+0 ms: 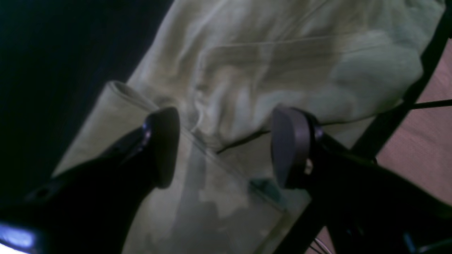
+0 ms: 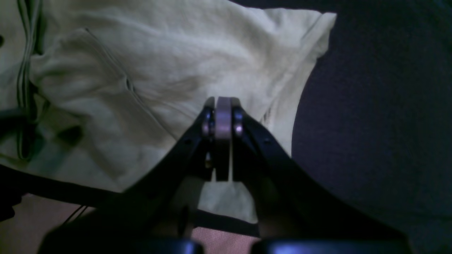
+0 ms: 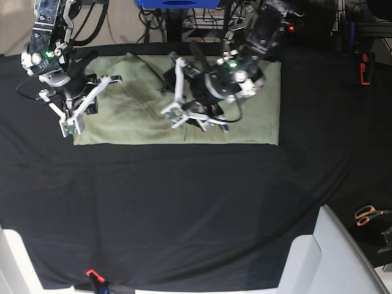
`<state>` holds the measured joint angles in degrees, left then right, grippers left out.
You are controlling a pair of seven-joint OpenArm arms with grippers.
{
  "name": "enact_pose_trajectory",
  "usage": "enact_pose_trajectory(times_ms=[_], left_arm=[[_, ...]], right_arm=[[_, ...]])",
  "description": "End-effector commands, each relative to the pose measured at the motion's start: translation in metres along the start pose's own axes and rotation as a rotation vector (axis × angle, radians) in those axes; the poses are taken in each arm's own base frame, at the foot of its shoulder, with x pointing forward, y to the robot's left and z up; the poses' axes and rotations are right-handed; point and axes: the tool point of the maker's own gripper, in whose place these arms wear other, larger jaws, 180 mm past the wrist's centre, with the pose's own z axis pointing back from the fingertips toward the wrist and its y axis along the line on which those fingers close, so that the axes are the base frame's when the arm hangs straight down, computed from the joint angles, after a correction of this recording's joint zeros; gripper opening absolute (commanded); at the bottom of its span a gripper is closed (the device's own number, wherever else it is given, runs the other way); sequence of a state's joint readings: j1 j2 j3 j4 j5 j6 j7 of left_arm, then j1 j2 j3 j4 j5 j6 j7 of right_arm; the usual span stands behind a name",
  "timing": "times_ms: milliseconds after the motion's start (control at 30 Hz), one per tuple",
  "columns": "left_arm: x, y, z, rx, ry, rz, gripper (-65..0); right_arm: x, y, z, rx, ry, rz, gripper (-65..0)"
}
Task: Fold the T-shirt properly
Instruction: 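Fold the held strip end with the left gripper toward the right gripper, then open the left gripper and lift it away from the shirt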
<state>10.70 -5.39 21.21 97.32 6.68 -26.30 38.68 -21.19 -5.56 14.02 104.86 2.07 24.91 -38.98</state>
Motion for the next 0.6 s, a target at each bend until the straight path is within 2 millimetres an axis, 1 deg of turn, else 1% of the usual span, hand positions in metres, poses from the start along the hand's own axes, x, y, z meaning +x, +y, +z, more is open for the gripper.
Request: enact_pose_trajectory(times_ms=[0,33,67,133,267,400,467,567], left_arm=[[0.002,0.013,0.007,0.037,-0.015,0.004,-29.6],[-0.006,0.02,0.013,0.059,-0.004,0.014,-35.4],[-0.013,0.026,0.018,0.077,0.006,0.024,-42.5],[-0.026,0.042,0.029,0.125,0.026,0.049,-65.0],[-0.059,0.072,0.051,0.224,0.077,0.123,-65.0],[-0.083,0.092,0.067,0.294,0.114,0.179,-65.0],[-0.093,0.095,0.073,0.311,0.132,0.198,-65.0],[-0.103,0.091,0.076,0.31,0.153,0.21,-65.0]], right_arm=[[0.008,-0.001,0.002,-0.002,-0.033,0.003,-64.2],[0.007,-0.001,0.002,-0.001,-0.032,0.003,-64.2],[0.007,-0.001,0.002,-0.001,-0.032,0.003,-64.2],[0.007,-0.001,0.002,-0.001,-0.032,0.003,-64.2],[0.007,-0.001,0.002,-0.001,-0.032,0.003,-64.2],[0.008,-0.001,0.002,-0.002,-0.033,0.003,-64.2],[0.008,-0.001,0.002,-0.002,-0.033,0.003,-64.2],[0.007,-0.001,0.002,-0.001,-0.032,0.003,-64.2]])
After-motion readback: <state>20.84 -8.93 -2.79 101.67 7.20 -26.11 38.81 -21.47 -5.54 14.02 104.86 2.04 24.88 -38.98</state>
